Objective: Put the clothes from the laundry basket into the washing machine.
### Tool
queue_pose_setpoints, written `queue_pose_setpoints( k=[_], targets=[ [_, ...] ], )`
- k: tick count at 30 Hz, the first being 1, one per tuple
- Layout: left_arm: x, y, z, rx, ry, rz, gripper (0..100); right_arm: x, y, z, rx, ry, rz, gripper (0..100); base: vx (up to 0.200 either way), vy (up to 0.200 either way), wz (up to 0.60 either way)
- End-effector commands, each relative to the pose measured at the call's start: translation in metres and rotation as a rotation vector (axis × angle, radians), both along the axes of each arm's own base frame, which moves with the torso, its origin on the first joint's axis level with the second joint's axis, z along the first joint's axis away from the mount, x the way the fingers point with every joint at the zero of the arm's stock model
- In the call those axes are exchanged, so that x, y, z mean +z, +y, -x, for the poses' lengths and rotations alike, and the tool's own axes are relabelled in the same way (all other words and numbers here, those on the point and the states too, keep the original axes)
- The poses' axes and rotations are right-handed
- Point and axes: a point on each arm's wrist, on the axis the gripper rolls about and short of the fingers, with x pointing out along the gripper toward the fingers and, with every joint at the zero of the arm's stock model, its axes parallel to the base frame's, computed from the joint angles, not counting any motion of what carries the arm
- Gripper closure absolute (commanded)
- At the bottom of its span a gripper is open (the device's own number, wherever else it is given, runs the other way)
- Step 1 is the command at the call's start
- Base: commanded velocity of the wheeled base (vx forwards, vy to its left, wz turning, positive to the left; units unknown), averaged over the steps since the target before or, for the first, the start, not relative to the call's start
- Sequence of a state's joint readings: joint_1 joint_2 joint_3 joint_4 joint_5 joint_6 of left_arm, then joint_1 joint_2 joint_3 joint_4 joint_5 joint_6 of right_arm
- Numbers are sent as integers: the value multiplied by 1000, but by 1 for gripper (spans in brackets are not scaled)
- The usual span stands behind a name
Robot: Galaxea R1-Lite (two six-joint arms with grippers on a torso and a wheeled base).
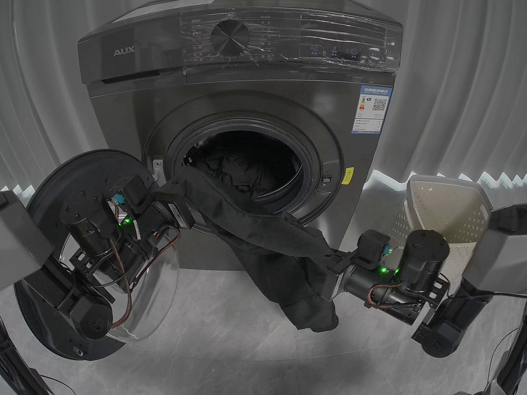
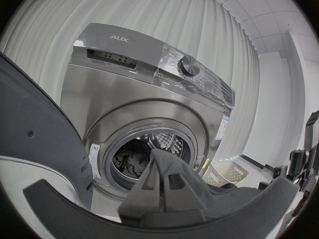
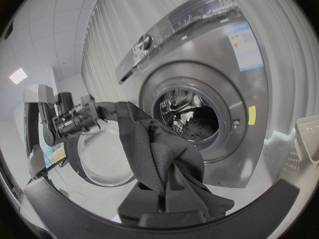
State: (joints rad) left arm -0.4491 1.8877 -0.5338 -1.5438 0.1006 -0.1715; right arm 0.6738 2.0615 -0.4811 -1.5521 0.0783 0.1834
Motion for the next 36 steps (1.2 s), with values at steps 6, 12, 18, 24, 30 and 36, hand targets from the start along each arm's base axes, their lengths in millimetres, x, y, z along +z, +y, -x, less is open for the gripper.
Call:
queue_pose_setpoints(
  k=[6,12,18,24,30,36],
  targets=[
    [8,-4,10,-25,-23,9,100,49,1,7,-37,-122,-134,100,0,0,0],
    [16,-8,8,-29,-50,32,100,49,2,3,-63,-92,-178,100,0,0,0],
    [17,-7,6,-22,-54,33,100,46,4,6,-53,-84,-170,100,0,0,0],
    [15,-5,7,-20,-46,34,100,47,4,6,-54,-85,-171,100,0,0,0],
    [7,-3,11,-27,-17,13,0,44,5,4,-60,-84,-161,100,0,0,0],
    [-12,2,20,-26,64,-75,0,36,14,-13,-88,-103,-147,100,0,0,0]
  ],
)
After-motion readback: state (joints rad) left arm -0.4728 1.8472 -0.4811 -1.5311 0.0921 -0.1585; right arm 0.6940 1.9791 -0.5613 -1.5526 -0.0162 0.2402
